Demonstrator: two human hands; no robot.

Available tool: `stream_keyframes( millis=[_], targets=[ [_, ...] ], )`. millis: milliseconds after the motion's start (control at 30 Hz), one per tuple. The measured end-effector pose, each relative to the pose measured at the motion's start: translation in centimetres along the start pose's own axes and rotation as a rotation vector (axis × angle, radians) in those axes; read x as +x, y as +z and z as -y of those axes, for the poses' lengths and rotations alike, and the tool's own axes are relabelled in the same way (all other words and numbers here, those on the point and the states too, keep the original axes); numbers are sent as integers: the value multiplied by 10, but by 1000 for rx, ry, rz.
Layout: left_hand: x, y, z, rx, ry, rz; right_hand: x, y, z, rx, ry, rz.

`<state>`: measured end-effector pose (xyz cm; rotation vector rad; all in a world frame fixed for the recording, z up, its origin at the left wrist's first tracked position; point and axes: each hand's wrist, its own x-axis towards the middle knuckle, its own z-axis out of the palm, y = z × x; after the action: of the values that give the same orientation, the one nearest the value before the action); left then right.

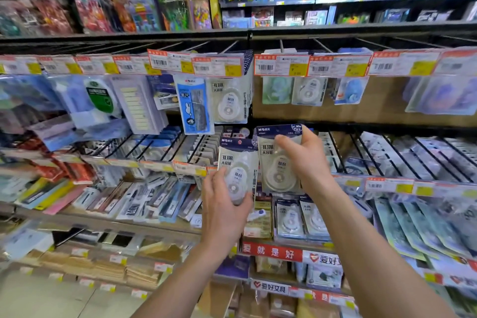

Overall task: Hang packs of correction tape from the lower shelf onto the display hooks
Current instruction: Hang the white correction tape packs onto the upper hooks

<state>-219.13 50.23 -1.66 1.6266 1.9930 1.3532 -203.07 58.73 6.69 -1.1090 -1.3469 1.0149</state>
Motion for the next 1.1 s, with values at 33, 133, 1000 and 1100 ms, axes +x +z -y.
stream_keyframes(
  millis=[33, 133, 1000, 1100],
  targets=[
    [0, 0, -1, 4, 3, -7, 5, 0, 3, 5, -6, 15],
    [2, 0, 3, 21, 22, -35, 17, -1, 12, 34, -20, 0],
    [-11, -28, 24, 44, -70, -63, 104, 93, 65, 291, -78, 151],
    [-9, -29, 24, 45, -71, -60, 111, 100, 65, 332, -82, 164]
  ],
)
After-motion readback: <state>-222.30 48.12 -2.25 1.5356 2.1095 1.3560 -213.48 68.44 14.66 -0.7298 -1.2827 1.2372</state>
